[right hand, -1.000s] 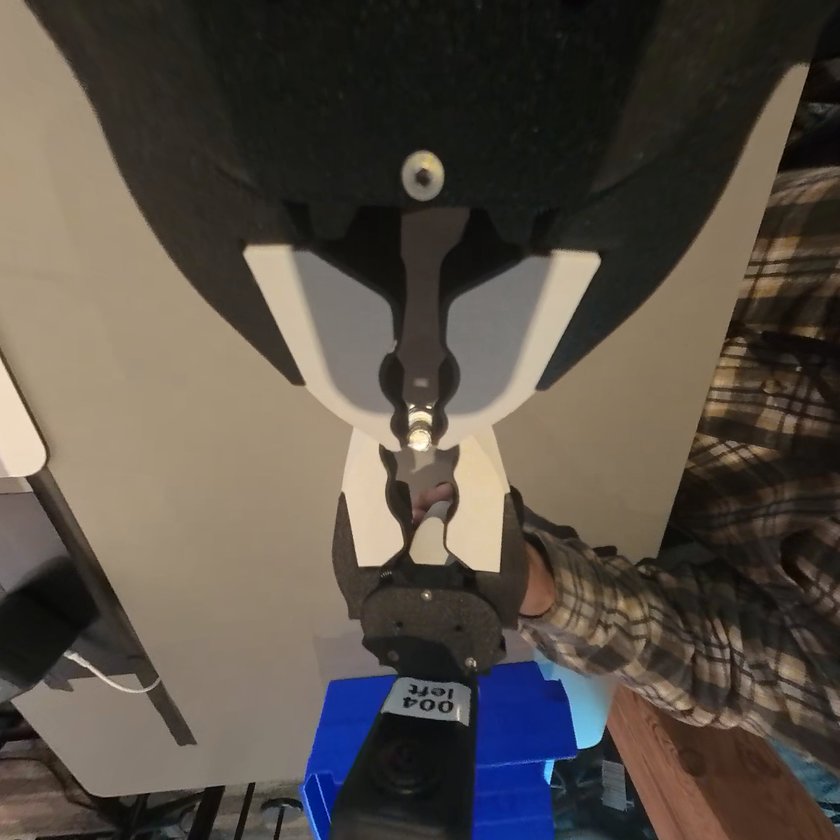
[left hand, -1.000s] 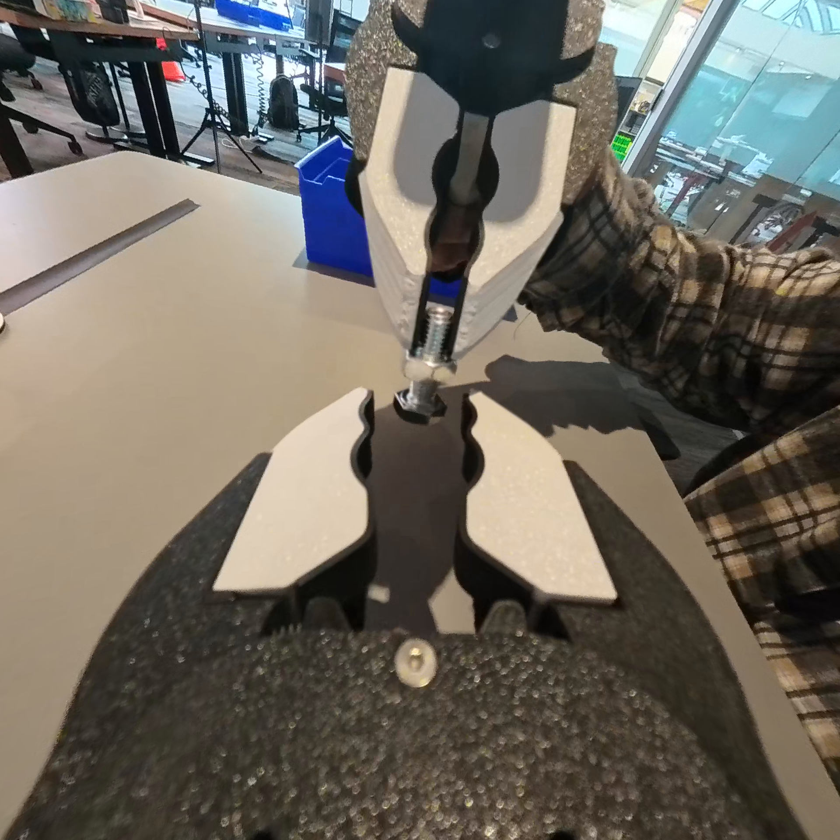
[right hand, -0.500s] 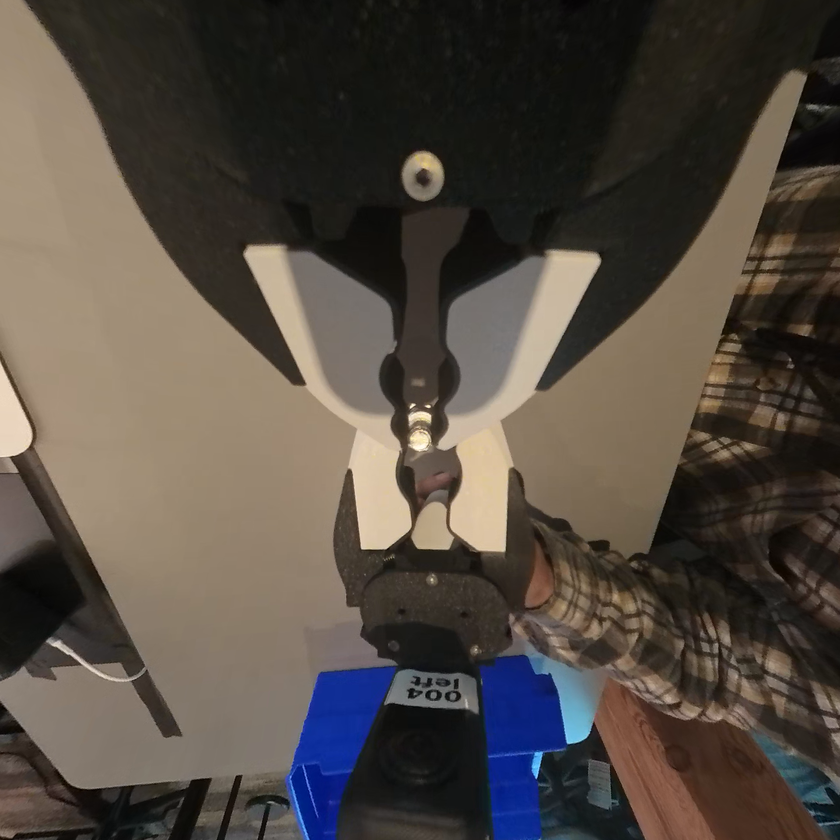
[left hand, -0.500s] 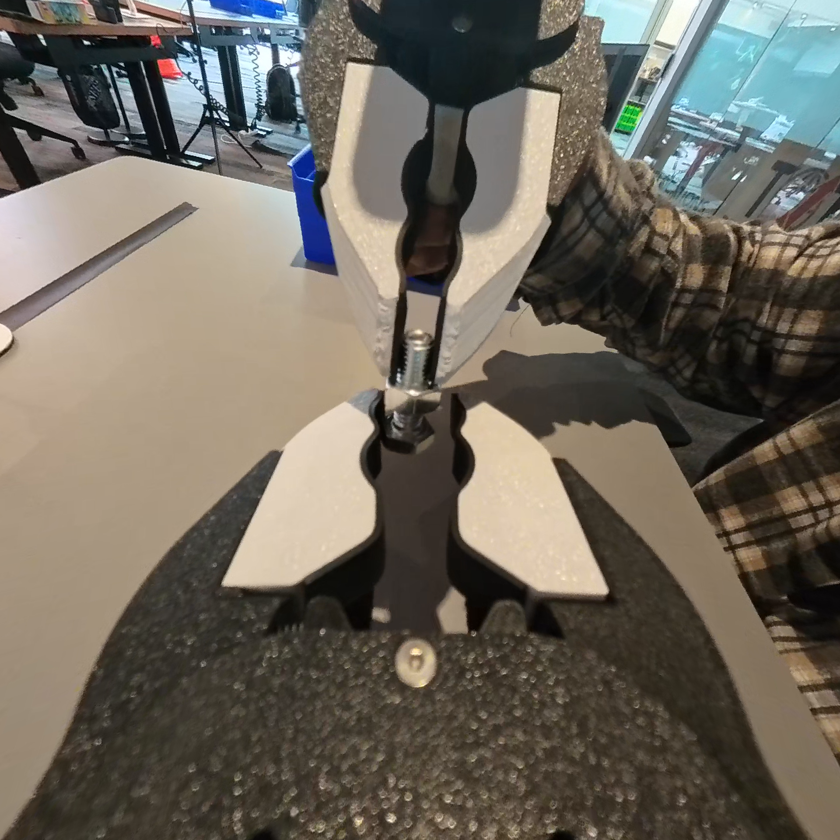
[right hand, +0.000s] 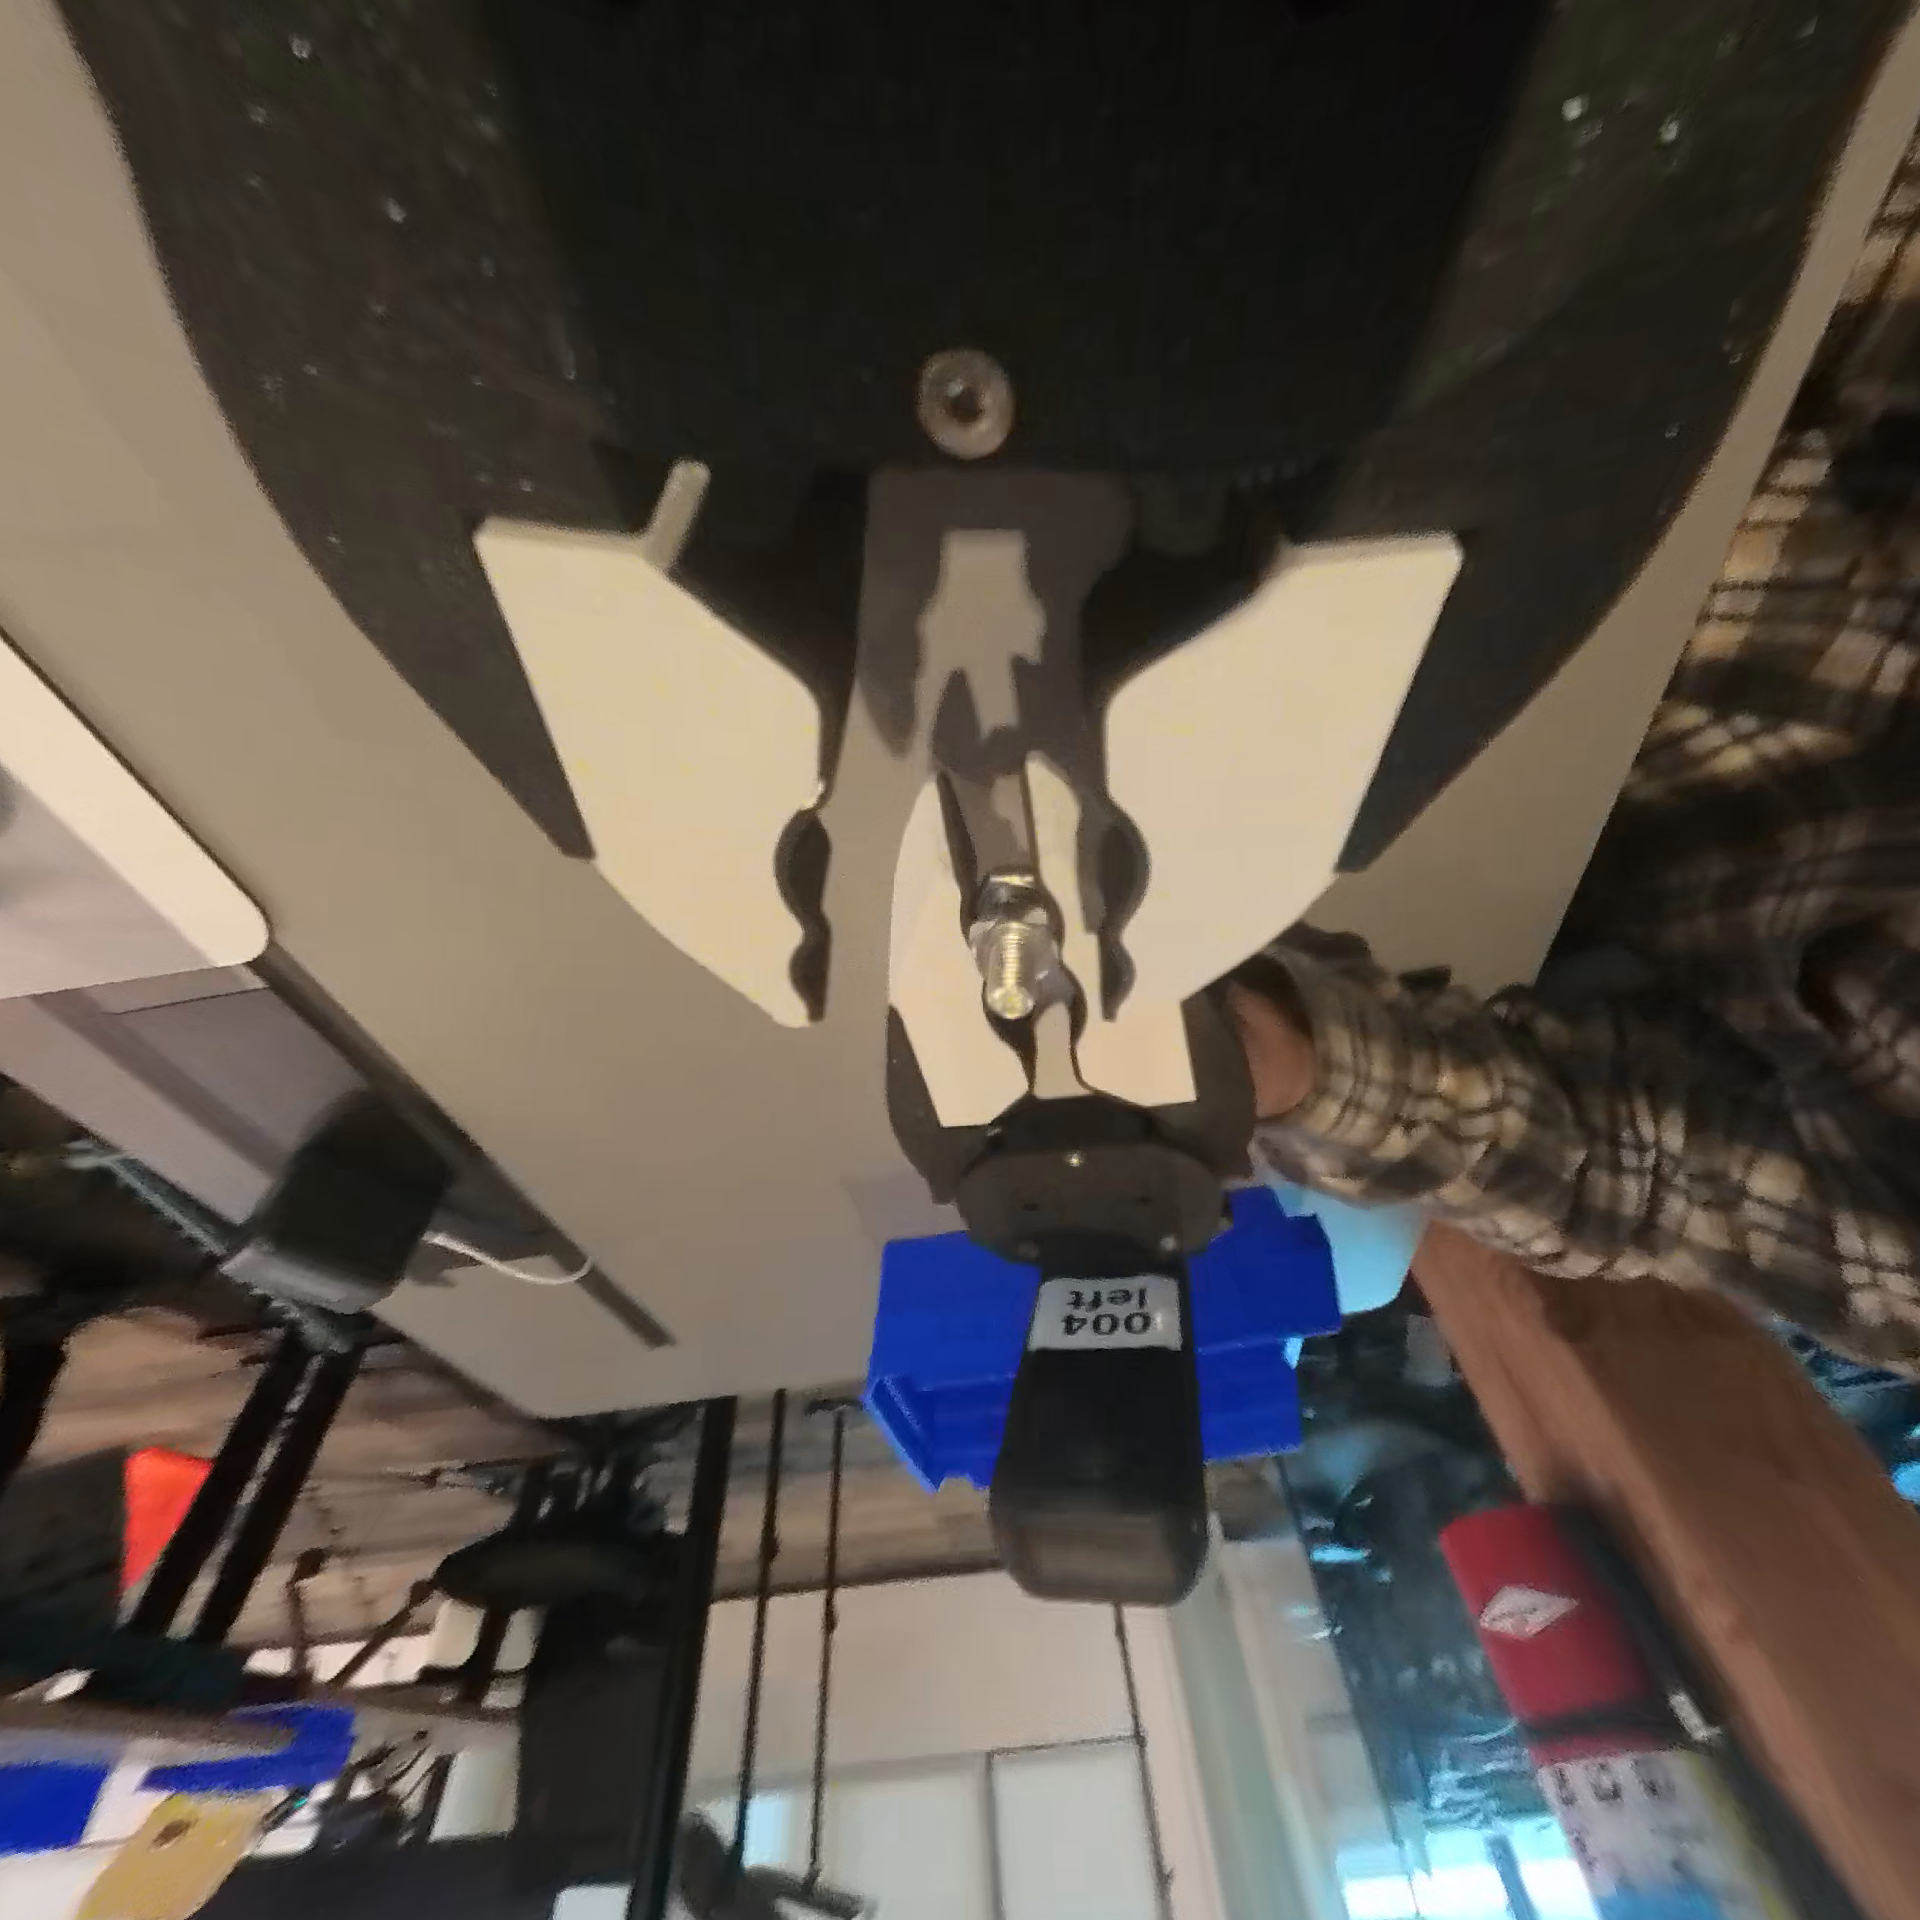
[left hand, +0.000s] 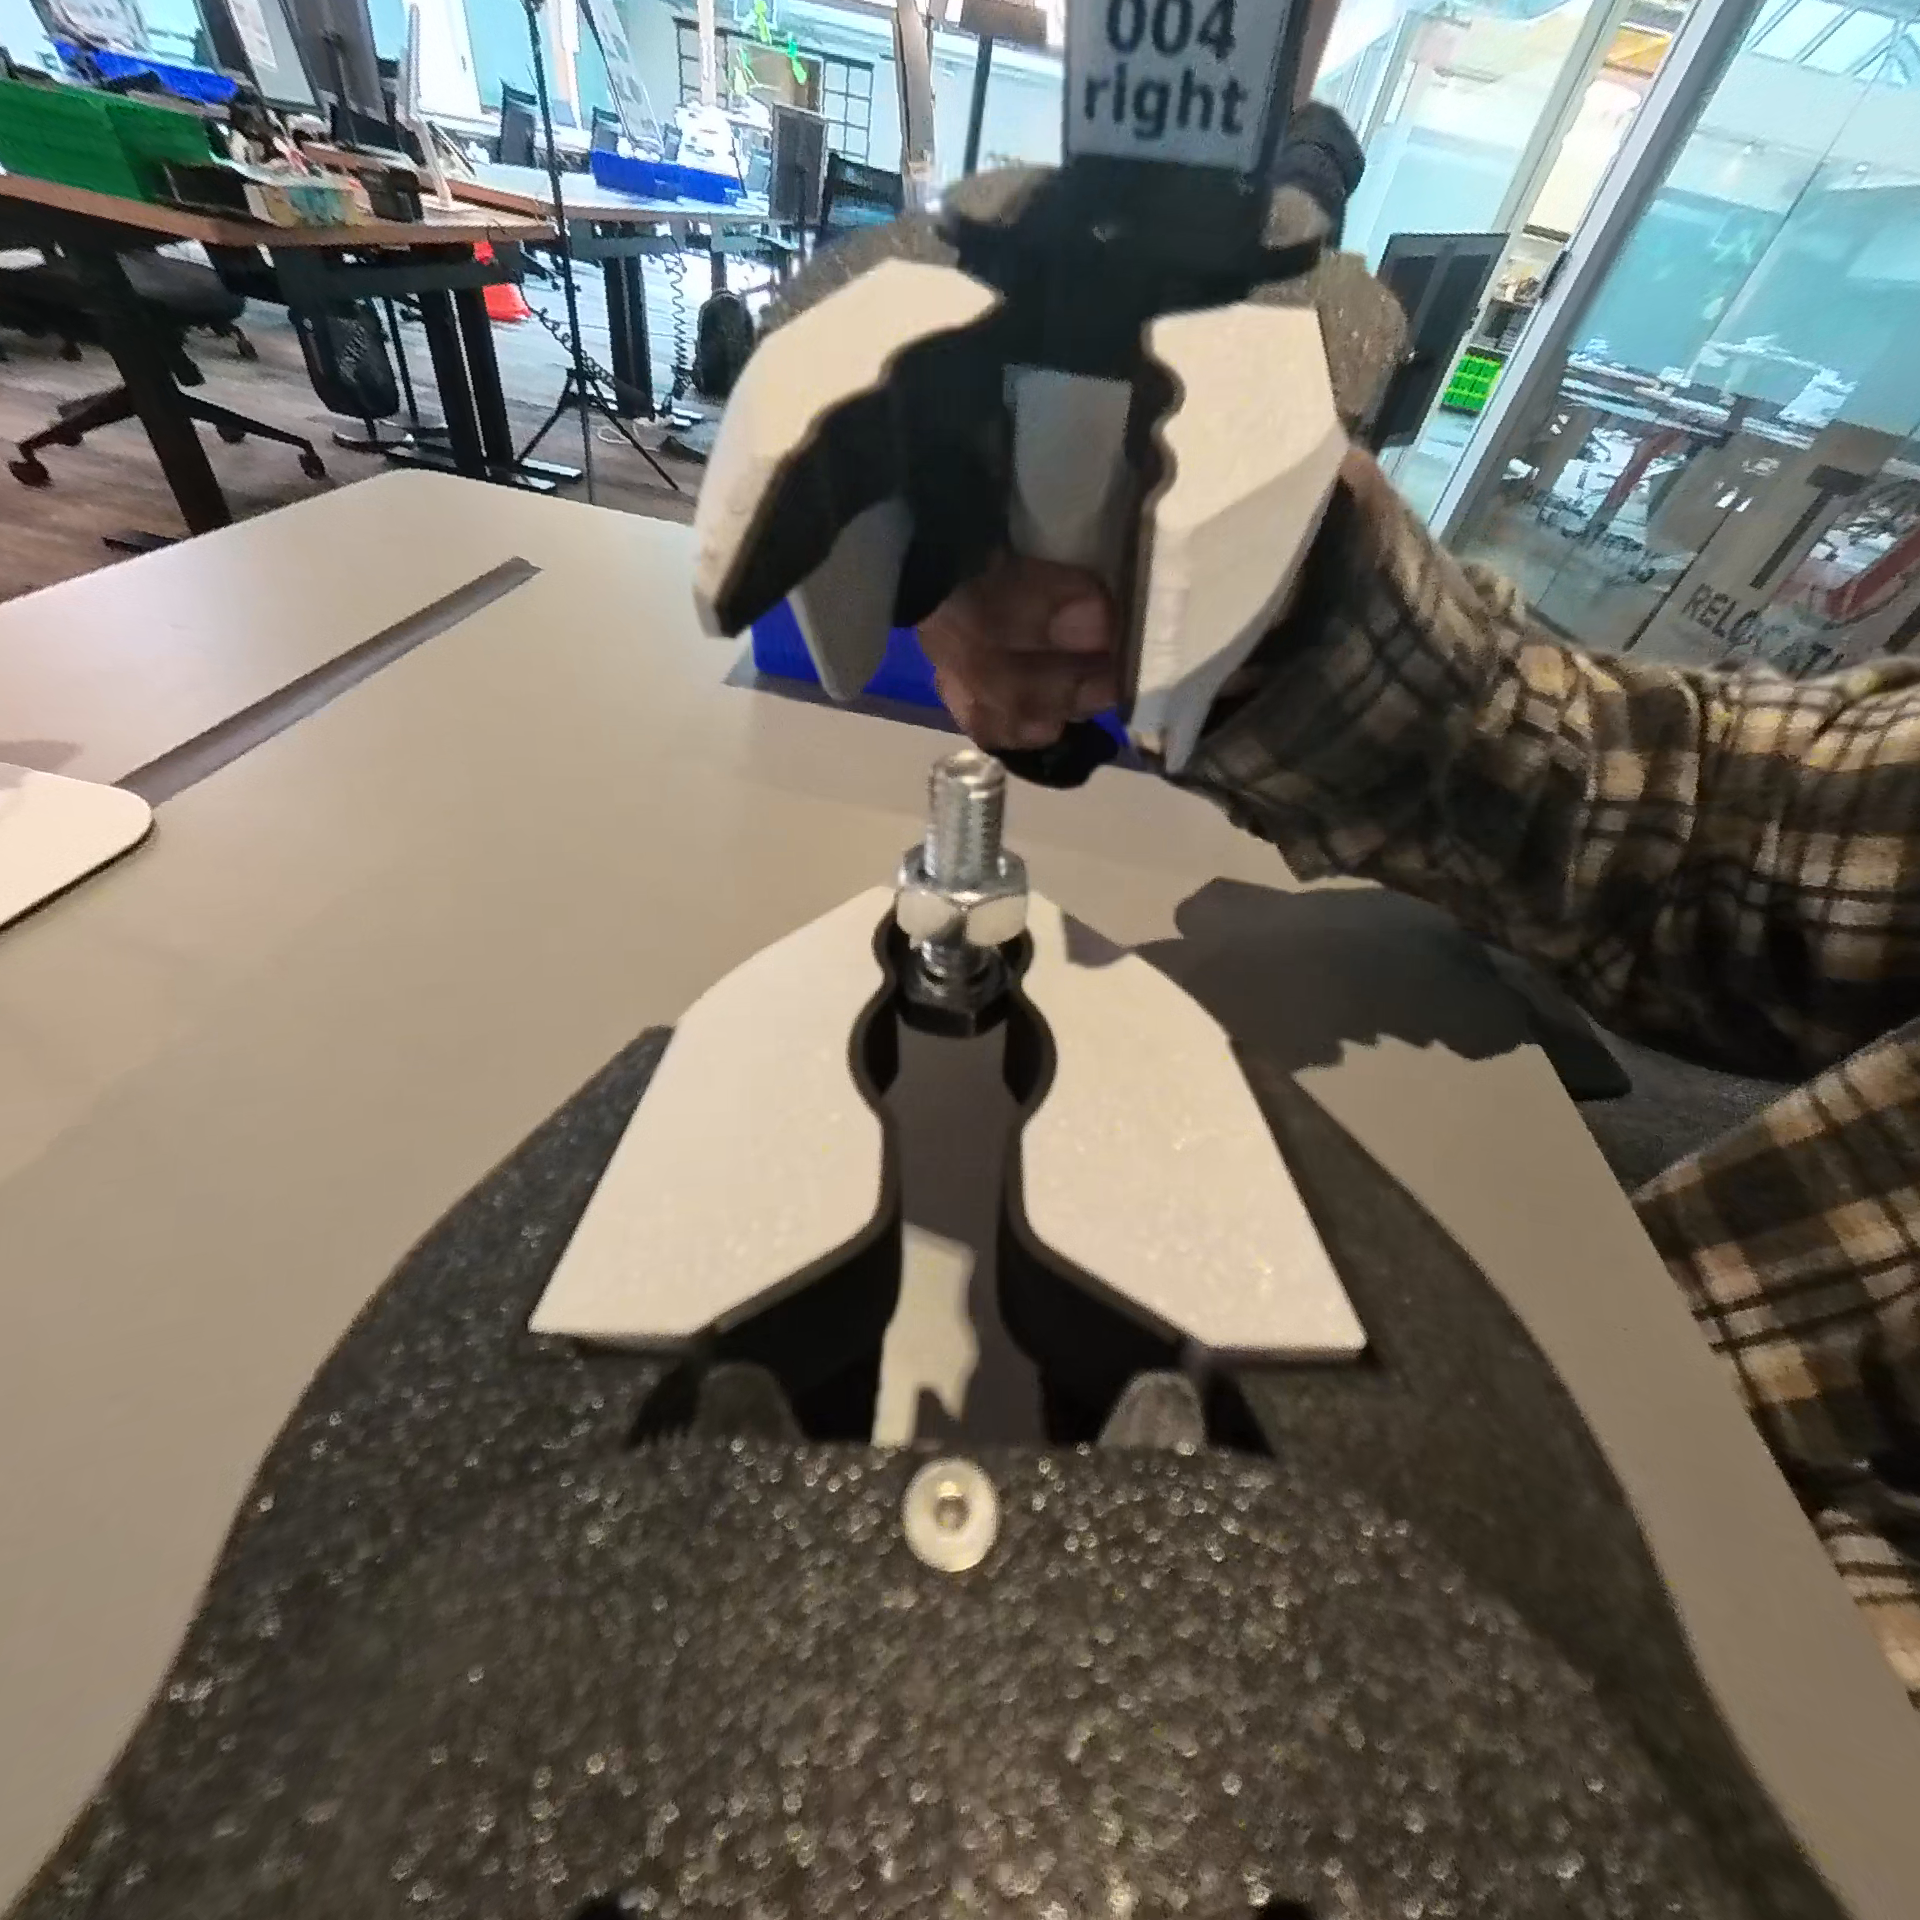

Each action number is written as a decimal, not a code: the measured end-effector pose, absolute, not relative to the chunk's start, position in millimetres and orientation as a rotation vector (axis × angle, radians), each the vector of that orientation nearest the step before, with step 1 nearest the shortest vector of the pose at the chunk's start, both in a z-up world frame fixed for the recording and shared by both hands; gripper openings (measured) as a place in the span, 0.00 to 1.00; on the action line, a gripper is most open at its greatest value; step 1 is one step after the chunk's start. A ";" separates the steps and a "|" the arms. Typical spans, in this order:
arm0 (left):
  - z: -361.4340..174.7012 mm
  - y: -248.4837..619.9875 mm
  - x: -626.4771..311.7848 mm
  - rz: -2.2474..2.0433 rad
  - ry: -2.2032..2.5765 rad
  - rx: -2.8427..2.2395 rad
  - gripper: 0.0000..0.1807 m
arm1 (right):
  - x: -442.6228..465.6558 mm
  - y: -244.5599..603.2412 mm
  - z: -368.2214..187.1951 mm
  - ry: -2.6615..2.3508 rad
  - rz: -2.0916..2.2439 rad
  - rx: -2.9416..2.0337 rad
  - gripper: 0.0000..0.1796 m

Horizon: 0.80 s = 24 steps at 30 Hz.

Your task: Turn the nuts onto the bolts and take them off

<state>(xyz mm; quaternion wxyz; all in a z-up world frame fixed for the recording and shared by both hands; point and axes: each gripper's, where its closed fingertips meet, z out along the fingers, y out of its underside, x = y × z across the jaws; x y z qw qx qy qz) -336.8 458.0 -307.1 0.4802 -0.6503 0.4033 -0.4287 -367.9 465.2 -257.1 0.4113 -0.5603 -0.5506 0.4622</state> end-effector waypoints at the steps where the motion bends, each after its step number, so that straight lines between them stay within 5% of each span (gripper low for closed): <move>1: -305.6 458.2 -336.8 -1.042 0.981 -1.577 0.08 | -367.3 465.7 -257.4 -1.364 1.149 -1.413 0.30; 11: -277.0 451.1 -337.0 -1.043 0.957 -1.483 0.08 | -372.1 472.0 -251.9 -1.341 1.003 -1.451 0.39; 24: -254.1 448.4 -346.5 -1.006 0.947 -1.416 0.08 | -372.9 478.5 -225.1 -1.349 0.896 -1.447 0.38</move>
